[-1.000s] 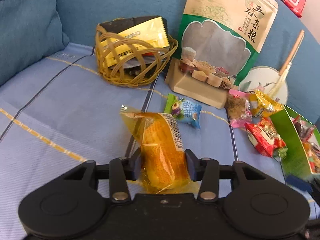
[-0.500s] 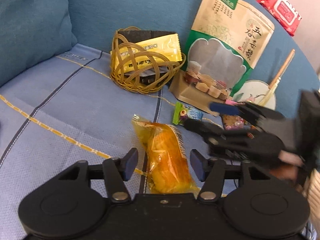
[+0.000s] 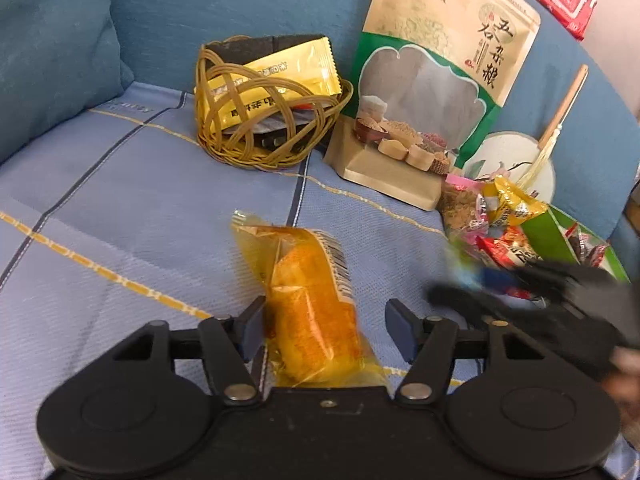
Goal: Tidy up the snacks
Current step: 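Carry an orange bread bag with the left gripper while the right carries a candy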
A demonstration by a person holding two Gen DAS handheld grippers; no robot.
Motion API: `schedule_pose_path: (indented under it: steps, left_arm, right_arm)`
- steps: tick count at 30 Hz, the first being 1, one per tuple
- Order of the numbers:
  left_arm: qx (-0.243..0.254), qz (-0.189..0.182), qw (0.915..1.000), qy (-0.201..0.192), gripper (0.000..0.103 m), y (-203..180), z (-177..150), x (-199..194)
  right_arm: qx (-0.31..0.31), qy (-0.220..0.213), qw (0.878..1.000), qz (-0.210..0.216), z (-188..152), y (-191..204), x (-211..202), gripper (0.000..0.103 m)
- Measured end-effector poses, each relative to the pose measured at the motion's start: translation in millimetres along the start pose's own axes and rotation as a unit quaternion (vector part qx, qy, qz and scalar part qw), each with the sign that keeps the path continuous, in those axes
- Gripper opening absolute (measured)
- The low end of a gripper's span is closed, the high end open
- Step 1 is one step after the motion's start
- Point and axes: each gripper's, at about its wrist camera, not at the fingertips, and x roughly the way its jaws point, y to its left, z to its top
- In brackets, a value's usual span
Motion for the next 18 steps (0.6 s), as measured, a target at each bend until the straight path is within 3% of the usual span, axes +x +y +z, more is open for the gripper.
schedule_pose_path:
  steps: [1,3,6,8,13,18]
  left_arm:
    - [0.004,0.005,1.0,-0.001,0.089,-2.0,0.8,2.0]
    - [0.016,0.018,0.9997,-0.001,0.067,-5.9,1.9,6.3]
    - [0.013,0.023,0.9996,0.005,0.065,-14.0,4.1,9.5]
    - [0.014,0.004,0.9998,0.011,0.064,-26.5,6.6,8.8]
    - [0.073,-0.058,0.9957,-0.001,0.063,-94.1,18.6,-0.9]
    - [0.127,-0.117,0.9848,-0.01,0.064,-170.5,33.1,0.2]
  right_arm:
    - [0.002,-0.006,1.0,-0.001,-7.4,0.4,-13.4,0.059]
    - [0.008,-0.022,1.0,-0.01,-20.9,0.8,-39.1,0.059]
    - [0.045,-0.047,0.998,-0.025,-40.1,-5.3,-75.8,0.06]
    - [0.065,-0.061,0.995,-0.04,-47.6,-12.8,-95.3,0.06]
    - [0.103,-0.104,0.984,-0.099,-56.7,-36.7,-131.3,0.06]
    - [0.146,-0.137,0.962,-0.185,-64.2,-76.1,-160.7,0.06]
